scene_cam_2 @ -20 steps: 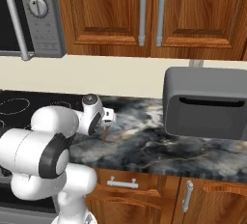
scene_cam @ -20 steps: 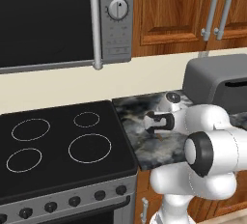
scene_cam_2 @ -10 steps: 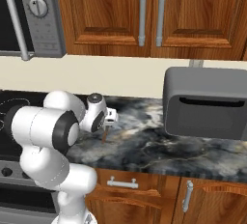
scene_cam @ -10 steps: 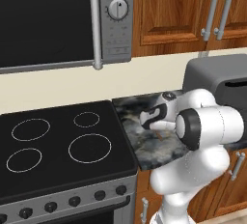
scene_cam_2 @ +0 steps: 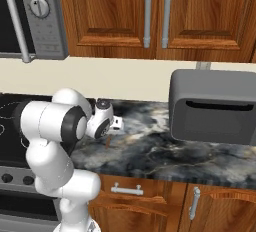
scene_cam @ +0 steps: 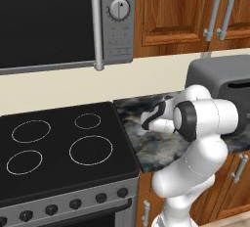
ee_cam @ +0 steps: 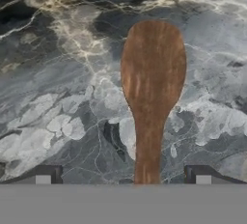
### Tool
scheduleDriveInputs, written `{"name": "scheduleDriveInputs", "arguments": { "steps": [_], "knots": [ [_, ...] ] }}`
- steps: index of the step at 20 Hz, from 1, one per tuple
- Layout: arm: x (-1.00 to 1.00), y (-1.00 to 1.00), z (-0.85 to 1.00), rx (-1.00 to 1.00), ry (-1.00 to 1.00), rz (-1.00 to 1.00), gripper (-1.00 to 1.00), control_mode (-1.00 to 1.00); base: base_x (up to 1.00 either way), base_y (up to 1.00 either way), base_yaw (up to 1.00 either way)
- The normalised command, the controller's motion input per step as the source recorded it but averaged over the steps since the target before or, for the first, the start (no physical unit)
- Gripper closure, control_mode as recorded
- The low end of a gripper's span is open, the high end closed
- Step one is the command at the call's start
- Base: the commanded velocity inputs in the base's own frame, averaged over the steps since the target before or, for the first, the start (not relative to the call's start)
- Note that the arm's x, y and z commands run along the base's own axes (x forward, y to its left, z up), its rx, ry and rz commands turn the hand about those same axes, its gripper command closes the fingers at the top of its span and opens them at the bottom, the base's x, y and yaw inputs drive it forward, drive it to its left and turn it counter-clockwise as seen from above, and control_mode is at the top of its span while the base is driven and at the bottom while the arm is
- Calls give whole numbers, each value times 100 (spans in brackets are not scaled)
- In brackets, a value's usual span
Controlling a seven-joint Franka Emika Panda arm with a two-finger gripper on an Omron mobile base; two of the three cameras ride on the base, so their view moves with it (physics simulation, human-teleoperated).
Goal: Take the fork and place it on the left side of the plate. Then take the spoon and place it on the right side of the plate. Make sure they're directly next to the plate.
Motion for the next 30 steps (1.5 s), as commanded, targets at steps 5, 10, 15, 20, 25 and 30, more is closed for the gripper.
{"name": "scheduleDriveInputs", "arguments": {
  "steps": [5,10,15,20,25,30],
  "knots": [
    [31,0,-22,4,8,0,-100,-100,0,0,0],
    [22,-1,-37,4,13,0,-100,-100,0,0,0],
    [14,0,-53,0,15,0,-100,-100,0,0,0],
    [13,10,-58,0,10,0,-100,-100,0,0,0],
    [0,20,-68,0,7,0,-100,-100,0,0,0],
    [0,10,-70,0,1,0,-100,-100,0,0,0]
  ]
}}
